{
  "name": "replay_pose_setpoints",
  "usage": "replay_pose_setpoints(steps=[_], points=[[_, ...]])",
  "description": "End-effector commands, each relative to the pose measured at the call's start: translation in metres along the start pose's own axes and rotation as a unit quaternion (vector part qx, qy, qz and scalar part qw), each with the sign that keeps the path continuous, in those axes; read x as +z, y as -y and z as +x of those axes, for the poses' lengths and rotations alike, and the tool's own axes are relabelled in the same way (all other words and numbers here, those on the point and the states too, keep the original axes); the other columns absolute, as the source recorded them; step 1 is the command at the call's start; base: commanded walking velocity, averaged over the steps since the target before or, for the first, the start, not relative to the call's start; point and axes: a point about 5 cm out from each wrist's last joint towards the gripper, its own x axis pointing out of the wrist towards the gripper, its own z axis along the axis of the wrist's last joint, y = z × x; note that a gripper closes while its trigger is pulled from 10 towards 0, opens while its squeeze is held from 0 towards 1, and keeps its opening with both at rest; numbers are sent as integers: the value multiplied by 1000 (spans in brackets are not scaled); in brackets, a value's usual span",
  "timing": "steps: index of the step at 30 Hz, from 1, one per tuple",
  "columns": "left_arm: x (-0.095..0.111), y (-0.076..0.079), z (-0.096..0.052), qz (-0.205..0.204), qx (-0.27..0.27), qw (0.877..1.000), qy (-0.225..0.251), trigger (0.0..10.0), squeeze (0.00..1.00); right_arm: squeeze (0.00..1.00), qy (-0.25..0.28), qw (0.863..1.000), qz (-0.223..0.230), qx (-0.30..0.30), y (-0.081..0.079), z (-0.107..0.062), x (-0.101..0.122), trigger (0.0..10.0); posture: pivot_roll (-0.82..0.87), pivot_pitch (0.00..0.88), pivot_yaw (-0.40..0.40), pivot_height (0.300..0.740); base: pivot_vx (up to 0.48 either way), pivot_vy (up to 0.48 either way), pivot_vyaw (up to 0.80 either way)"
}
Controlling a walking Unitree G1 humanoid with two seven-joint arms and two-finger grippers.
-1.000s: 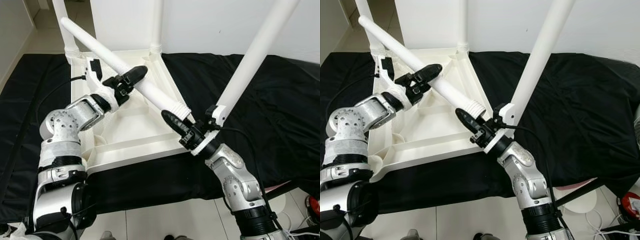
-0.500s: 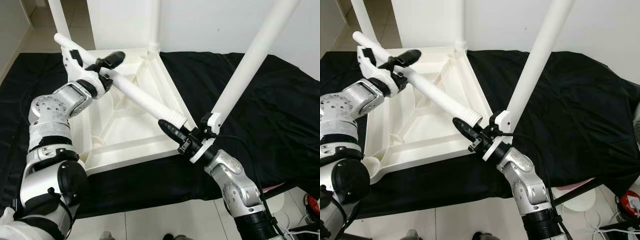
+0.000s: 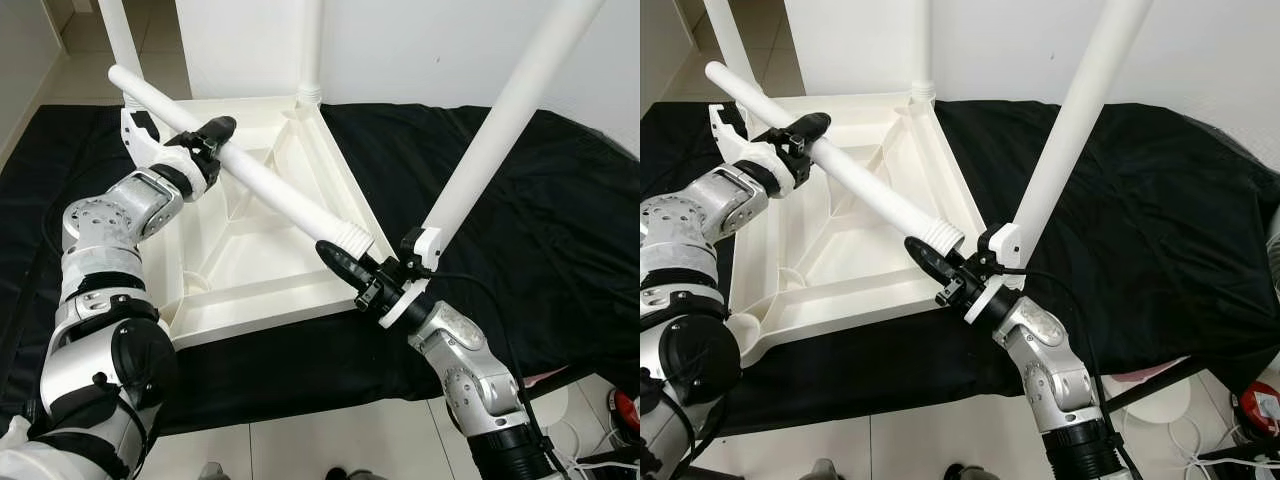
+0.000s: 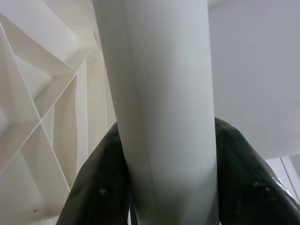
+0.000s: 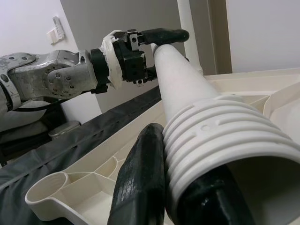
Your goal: Building children table
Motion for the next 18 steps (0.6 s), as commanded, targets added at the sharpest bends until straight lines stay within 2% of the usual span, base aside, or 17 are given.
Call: replay_pose_setpoints(steps=[1,6,7,8,9,18], points=[[1,5,2,6,-11,1000,-2,0,0,0,0,1000,-9,-4,2,-1,1,10000,90,79,-63,740,0,0,0],[2,6,3,2,-14,1000,0,0,0,0,-1,1000,-6,-6,3,0,1,10000,89,76,-64,740,0,0,0],[4,8,3,-4,-15,1000,1,9922,0,918,-3,1000,0,-4,3,-1,0,10000,88,75,-65,740,0,0,0],[5,9,4,-10,-16,1000,0,9922,0,918,-4,1000,5,-3,3,-1,0,10000,88,75,-65,740,0,0,0],[7,9,3,-15,-16,1000,4,10000,0,1000,-5,1000,13,2,3,-1,0,10000,87,70,-67,740,0,0,0],[22,1,-1,-29,1,999,36,10000,0,1000,-6,1000,17,10,3,-5,2,10000,82,64,-73,740,0,0,0]])
